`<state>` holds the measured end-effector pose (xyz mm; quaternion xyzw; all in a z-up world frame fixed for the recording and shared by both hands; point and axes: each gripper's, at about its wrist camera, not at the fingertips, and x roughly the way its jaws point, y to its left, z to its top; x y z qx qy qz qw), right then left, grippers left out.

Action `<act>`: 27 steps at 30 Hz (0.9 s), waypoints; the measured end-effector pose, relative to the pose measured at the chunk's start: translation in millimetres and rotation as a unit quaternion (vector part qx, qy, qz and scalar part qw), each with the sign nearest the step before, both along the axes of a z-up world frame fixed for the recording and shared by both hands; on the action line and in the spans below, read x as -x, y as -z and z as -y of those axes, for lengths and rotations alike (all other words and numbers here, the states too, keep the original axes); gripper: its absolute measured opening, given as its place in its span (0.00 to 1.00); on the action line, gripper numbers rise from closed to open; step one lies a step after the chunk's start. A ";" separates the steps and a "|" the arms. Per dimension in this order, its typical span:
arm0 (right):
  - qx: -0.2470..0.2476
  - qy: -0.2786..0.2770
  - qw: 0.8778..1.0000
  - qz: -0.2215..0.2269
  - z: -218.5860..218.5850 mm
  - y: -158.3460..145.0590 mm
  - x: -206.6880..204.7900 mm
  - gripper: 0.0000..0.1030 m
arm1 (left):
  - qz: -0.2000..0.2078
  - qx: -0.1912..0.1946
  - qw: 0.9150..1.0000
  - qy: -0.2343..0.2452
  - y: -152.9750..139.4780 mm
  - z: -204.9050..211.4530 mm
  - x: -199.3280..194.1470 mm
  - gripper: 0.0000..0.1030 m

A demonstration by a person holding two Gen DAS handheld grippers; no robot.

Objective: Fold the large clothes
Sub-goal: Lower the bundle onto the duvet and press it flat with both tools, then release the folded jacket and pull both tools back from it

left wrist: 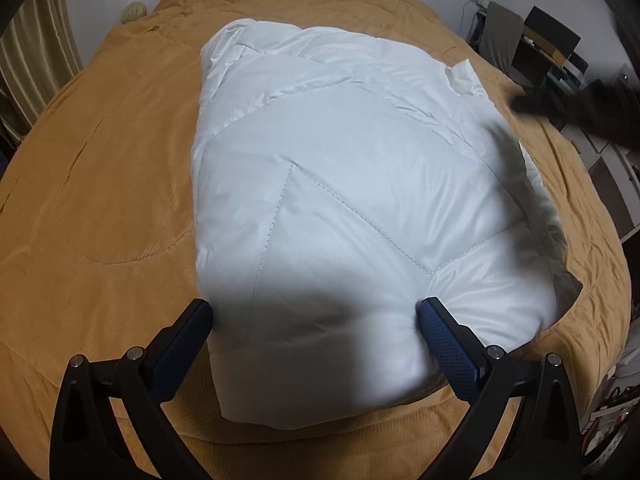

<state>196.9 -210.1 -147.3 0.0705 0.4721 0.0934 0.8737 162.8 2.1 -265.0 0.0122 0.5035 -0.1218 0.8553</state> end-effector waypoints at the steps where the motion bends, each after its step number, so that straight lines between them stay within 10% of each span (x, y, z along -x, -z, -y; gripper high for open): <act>1: -0.013 0.003 1.000 -0.009 -3.2 1.1 -18.5 0.07 | 0.001 0.000 1.000 0.001 0.6 0.3 -0.3 1.00; 5: 0.025 0.040 0.995 -0.088 -5.7 49.7 -88.3 0.08 | 0.002 0.005 1.000 0.011 1.0 -0.4 -0.2 1.00; 10: 0.122 0.140 0.981 -0.057 38.0 58.7 -101.3 0.04 | 0.000 0.001 1.000 0.020 2.8 1.4 7.8 1.00; 18: 0.056 0.011 0.998 -0.031 -7.2 23.9 21.9 0.08 | -0.013 0.012 1.000 0.025 4.9 -4.2 10.3 1.00; 22: 0.089 0.016 0.991 -0.098 -1.0 72.9 64.7 0.34 | -0.048 0.026 0.998 0.040 10.9 -8.7 13.3 1.00; 27: 0.112 0.049 0.985 -0.119 15.0 54.8 83.2 0.52 | -0.098 0.015 0.995 0.022 0.5 -21.7 20.1 1.00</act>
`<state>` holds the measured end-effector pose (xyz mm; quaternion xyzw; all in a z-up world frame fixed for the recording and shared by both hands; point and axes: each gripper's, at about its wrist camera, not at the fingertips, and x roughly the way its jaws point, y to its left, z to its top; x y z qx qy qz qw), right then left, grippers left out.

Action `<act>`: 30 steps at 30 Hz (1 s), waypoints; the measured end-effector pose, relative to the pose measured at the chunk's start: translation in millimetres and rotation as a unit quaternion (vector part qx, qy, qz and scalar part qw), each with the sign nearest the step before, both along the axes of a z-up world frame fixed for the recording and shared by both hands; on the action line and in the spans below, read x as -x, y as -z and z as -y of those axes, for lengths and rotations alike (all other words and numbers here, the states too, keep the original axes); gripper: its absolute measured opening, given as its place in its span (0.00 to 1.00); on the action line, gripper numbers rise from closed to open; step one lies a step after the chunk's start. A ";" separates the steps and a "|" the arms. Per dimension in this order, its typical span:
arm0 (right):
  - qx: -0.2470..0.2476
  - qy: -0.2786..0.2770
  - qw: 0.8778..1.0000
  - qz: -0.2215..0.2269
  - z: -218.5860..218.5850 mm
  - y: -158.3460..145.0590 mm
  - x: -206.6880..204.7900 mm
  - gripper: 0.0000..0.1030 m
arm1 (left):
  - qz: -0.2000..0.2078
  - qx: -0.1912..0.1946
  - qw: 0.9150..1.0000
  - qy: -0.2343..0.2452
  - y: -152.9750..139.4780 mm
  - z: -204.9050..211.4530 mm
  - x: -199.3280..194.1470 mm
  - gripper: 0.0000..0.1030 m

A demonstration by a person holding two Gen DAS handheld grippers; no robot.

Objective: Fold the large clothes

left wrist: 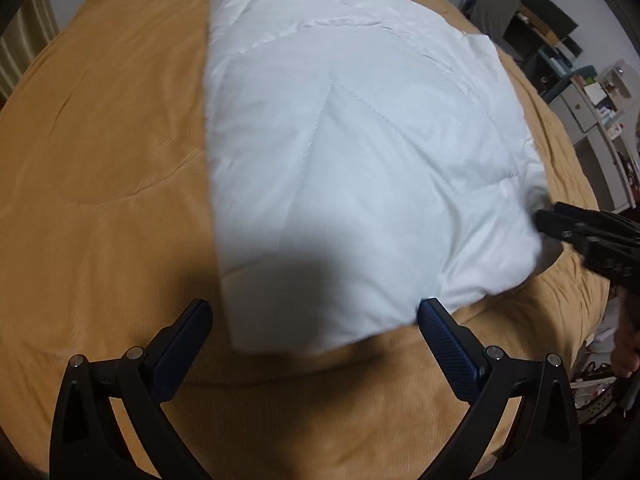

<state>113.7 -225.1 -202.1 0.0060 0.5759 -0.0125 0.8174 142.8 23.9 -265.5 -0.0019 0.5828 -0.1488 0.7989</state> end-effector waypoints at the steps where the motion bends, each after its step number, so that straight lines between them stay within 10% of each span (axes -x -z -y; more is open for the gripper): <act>1: -0.001 0.006 1.000 -0.001 1.2 -8.9 3.1 0.53 | 0.003 -0.015 1.000 -0.009 -11.1 -3.2 0.8 1.00; 10: 0.037 0.040 0.999 -0.001 -27.5 -141.1 38.7 0.86 | 0.113 -0.126 0.985 -0.034 -188.6 -1.7 27.1 1.00; 15: 0.019 0.024 0.999 0.019 -48.0 -209.2 83.3 0.94 | 0.071 -0.056 0.994 -0.056 -261.8 -6.0 55.5 1.00; 19: -0.044 0.021 0.996 0.070 -40.7 -252.3 113.5 0.98 | 0.112 -0.051 0.990 -0.070 -302.7 -6.8 90.5 1.00; 30: 0.032 0.035 0.998 0.041 -41.3 -204.7 108.6 1.00 | 0.101 -0.074 0.986 -0.110 -266.6 -2.2 91.2 1.00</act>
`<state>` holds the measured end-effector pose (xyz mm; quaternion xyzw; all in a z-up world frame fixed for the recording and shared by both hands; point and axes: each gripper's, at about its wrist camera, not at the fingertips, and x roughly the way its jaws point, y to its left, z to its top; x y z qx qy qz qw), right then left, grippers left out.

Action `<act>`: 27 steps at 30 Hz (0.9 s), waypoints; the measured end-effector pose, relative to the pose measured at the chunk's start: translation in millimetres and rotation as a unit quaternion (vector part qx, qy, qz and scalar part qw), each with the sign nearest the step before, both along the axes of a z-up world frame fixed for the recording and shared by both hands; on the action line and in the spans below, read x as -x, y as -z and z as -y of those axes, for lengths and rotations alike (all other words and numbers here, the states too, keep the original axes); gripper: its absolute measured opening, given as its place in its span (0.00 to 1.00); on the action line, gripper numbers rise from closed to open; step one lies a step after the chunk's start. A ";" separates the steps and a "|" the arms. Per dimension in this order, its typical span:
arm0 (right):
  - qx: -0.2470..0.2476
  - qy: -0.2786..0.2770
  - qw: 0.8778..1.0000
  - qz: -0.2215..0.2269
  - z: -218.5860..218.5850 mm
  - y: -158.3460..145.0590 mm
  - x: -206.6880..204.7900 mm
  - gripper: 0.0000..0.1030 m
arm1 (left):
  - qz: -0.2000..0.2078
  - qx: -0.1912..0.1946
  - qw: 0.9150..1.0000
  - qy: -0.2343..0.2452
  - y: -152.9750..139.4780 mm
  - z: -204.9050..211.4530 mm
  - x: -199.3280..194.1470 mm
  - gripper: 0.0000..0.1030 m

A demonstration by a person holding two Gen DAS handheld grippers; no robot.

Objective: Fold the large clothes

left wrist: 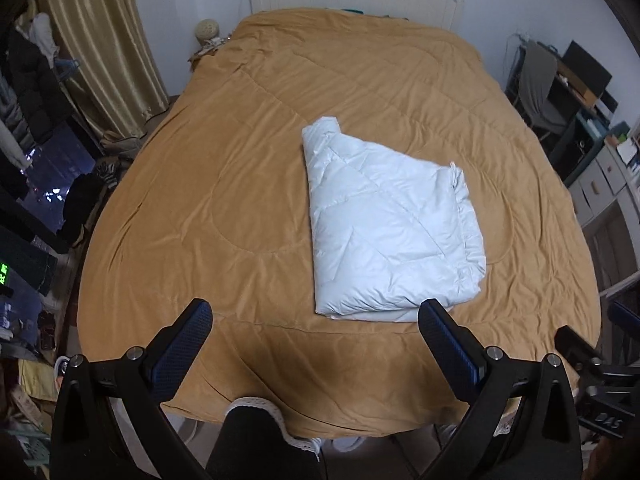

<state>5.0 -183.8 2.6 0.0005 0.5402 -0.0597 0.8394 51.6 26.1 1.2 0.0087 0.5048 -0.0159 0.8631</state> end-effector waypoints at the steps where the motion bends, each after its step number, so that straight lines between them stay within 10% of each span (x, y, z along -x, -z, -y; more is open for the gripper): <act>1: 0.001 0.001 1.000 -0.011 0.6 6.9 -2.7 1.00 | -0.005 0.001 1.000 0.001 3.0 0.9 -2.4 1.00; 27: -0.024 0.005 0.999 -0.042 -4.0 30.2 -8.0 1.00 | -0.022 0.021 1.000 0.000 20.7 -2.3 -3.3 1.00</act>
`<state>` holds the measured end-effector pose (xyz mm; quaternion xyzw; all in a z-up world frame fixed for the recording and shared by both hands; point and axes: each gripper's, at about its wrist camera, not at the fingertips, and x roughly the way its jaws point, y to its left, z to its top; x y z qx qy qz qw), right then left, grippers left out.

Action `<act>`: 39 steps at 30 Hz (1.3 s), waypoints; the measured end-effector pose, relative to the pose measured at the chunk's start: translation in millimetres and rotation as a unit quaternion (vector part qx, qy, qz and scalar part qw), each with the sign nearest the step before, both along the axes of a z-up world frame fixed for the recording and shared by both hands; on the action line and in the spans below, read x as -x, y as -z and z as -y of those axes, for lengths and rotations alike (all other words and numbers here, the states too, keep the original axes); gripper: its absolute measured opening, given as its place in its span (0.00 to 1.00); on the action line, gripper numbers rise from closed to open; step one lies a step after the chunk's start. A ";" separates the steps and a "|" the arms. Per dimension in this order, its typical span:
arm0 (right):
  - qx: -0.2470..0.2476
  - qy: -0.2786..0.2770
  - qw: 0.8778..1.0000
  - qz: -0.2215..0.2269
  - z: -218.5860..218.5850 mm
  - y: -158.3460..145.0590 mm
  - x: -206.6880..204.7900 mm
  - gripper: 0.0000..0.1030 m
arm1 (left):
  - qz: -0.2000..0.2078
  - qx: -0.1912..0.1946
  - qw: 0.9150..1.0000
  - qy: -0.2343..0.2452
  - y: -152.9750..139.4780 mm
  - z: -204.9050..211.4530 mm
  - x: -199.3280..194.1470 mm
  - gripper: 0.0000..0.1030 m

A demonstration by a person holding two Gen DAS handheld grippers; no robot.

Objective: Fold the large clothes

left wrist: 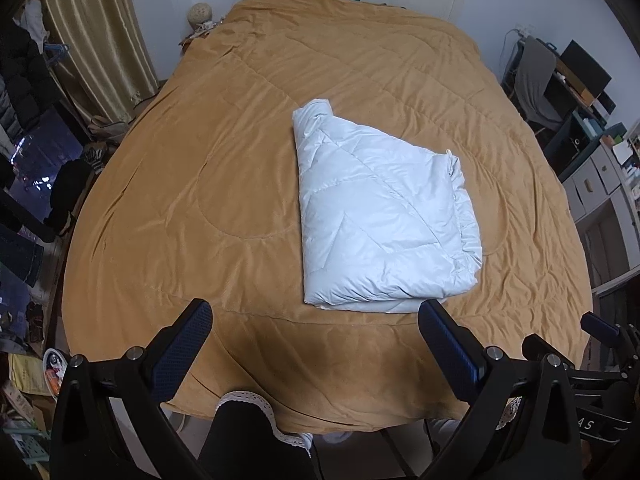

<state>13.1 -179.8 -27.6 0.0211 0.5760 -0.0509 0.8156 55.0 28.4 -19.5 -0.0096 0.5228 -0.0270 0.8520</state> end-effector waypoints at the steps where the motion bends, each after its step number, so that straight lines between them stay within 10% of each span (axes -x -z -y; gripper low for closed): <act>1: -0.003 -0.001 1.000 0.000 0.1 -0.3 0.2 1.00 | -0.001 0.000 1.000 0.002 0.2 1.2 -0.1 1.00; 39: 0.009 -0.006 1.000 -0.009 -12.4 6.2 3.0 1.00 | -0.012 0.002 1.000 0.024 5.1 5.2 -1.3 1.00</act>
